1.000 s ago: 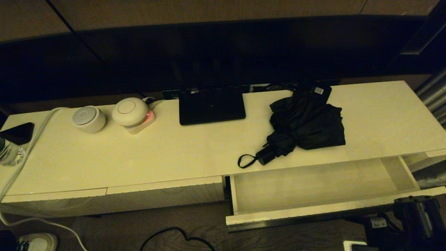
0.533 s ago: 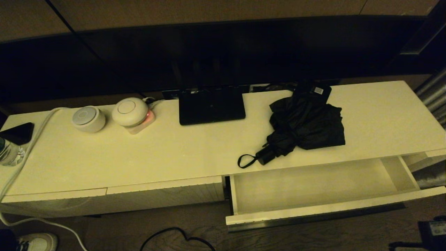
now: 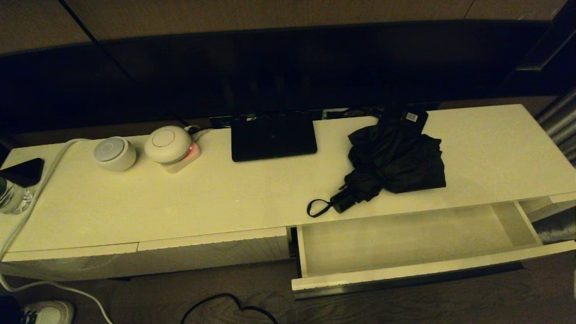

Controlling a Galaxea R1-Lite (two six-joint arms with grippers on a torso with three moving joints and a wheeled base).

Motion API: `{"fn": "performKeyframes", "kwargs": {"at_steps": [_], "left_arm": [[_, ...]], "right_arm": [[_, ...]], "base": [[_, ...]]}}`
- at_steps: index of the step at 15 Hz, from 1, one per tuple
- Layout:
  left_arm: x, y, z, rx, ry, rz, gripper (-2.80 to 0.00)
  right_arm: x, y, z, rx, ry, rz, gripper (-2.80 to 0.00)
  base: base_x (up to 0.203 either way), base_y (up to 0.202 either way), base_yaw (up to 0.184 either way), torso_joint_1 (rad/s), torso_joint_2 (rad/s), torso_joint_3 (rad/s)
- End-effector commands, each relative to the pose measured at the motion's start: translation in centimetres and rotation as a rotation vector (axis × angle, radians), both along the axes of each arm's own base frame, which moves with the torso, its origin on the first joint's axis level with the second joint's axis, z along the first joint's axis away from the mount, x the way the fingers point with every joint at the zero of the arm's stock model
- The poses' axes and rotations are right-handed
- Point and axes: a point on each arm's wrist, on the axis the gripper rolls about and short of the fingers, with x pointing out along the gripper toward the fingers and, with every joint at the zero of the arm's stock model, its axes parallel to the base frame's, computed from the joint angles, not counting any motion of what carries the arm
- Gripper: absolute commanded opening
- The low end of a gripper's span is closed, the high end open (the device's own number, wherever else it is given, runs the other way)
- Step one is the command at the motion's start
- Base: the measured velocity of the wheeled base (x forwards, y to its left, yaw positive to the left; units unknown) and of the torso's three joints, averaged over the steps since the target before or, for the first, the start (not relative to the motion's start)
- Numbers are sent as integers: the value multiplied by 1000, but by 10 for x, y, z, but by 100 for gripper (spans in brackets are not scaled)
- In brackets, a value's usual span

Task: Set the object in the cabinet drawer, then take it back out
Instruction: Open the drawer

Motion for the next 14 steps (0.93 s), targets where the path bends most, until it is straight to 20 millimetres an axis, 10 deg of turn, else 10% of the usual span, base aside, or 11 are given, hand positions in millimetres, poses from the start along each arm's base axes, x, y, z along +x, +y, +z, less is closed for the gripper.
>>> {"fn": "performKeyframes", "kwargs": {"at_steps": [1,14], "left_arm": [[0,0,-1,0,3,1,-280],[0,0,-1,0,3,1,-280]], "right_arm": [[26,7,-1,92,130,-154,-280],[144,48,-25,259,312,-703,-280]], "base": [[0,0,0,0,0,0],[0,0,0,0,0,0]]}}
